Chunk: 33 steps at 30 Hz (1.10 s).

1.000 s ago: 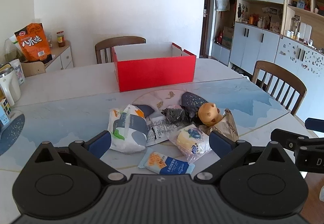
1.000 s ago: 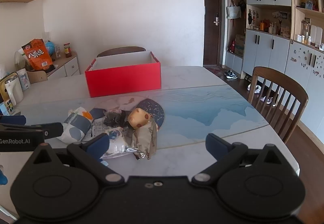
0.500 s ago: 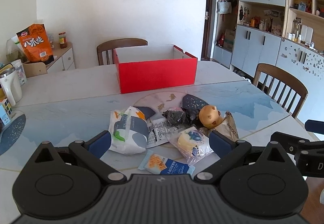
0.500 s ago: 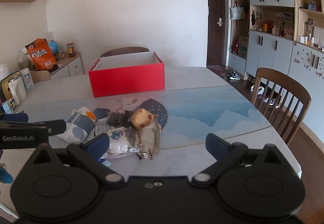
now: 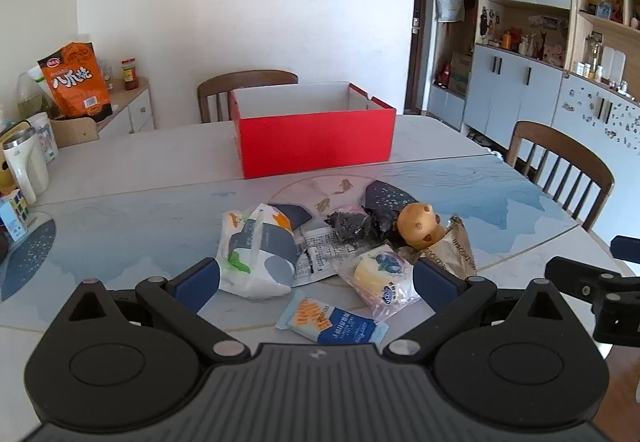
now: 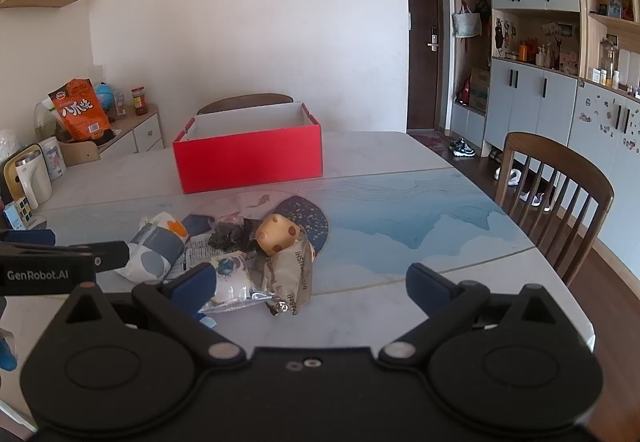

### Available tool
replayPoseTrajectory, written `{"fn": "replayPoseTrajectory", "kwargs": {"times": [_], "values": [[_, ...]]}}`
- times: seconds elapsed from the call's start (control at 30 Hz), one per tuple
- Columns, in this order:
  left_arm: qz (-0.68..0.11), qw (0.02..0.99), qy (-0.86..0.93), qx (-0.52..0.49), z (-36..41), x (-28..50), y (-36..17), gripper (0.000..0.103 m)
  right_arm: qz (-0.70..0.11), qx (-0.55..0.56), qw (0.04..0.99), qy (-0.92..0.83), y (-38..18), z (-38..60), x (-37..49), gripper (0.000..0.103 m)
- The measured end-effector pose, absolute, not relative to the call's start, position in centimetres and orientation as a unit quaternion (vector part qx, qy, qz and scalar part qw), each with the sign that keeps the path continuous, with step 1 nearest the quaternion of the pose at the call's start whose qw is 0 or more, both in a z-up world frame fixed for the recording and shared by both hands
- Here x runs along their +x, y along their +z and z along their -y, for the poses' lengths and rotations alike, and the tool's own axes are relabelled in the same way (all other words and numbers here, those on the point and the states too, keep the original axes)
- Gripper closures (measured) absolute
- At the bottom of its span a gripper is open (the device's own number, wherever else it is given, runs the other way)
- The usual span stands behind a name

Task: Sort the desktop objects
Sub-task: 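Move both tools toward the pile of packages on the table, then grasp the white-green tissue pack with the left gripper while the right grasps the silver foil bag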

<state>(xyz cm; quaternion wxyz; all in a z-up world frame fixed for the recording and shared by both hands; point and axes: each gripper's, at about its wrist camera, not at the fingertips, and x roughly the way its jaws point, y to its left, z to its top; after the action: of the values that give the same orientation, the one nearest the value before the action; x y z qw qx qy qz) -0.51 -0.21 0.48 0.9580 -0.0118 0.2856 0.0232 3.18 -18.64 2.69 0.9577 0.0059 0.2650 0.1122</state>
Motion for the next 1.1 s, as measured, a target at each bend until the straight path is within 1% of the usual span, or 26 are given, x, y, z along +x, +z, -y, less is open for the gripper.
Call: {"fn": "replayPoseTrajectory", "kwargs": {"times": [0.37, 0.8, 1.1], "values": [[-0.276, 0.961, 0.028, -0.017, 0.7, -1.1, 0.9, 0.0, -0.256, -0.001, 0.958, 0.132, 2.9, 19.3, 2.8, 0.002], [-0.268, 0.96, 0.075, -0.027, 0.1, -1.8, 1.7, 0.0, -0.239, -0.03, 0.958, 0.156, 3.8, 19.4, 2.6, 0.004], [-0.267, 0.961, 0.07, -0.021, -2.0, 0.1, 1.2, 0.0, -0.25, -0.017, 0.956, 0.151, 3.4, 18.2, 4.4, 0.004]]}}
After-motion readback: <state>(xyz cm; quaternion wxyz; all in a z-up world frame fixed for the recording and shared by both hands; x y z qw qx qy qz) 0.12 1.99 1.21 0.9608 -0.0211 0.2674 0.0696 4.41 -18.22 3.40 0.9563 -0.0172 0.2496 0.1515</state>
